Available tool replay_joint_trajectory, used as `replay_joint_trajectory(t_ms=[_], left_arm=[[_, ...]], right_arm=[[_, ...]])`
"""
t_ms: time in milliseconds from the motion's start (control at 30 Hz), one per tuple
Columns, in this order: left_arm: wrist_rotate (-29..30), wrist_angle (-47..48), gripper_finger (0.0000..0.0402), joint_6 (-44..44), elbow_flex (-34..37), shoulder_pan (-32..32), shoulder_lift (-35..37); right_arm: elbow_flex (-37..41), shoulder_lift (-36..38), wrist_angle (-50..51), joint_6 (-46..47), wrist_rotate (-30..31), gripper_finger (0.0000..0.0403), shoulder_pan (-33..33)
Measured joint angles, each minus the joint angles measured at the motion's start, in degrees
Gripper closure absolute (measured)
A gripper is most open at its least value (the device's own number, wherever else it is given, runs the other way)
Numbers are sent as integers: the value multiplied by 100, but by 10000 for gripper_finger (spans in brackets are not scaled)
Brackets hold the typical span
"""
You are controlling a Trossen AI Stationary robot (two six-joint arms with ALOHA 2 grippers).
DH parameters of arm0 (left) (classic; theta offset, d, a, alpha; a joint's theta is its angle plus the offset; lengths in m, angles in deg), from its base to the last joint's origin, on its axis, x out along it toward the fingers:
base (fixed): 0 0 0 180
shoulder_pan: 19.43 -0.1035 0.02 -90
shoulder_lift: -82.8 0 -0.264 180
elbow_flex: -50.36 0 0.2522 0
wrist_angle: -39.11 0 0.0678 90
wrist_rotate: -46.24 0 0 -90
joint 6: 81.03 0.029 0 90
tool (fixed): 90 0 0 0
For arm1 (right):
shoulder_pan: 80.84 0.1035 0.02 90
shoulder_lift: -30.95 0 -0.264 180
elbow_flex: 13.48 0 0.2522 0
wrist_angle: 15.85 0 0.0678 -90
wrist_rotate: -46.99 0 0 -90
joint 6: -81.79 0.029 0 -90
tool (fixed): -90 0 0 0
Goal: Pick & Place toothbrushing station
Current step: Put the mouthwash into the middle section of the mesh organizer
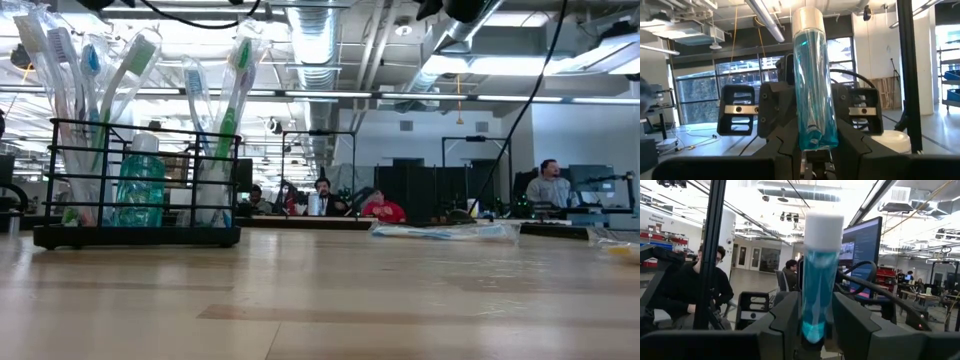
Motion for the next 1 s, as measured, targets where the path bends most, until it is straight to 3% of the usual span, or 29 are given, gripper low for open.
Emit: replay_joint_trajectory(t_ms=[567,900,1000], left_arm=[[119,-537,334,159,0,-1,-478],[151,-543,334,157,0,-4,-478],[149,-533,334,158,2,-9,-478]], right_arm=[[-4,13,267,-3,10,293,0],[-9,17,363,-24,9,359,-4],[-9,20,390,-42,-11,359,-4]])
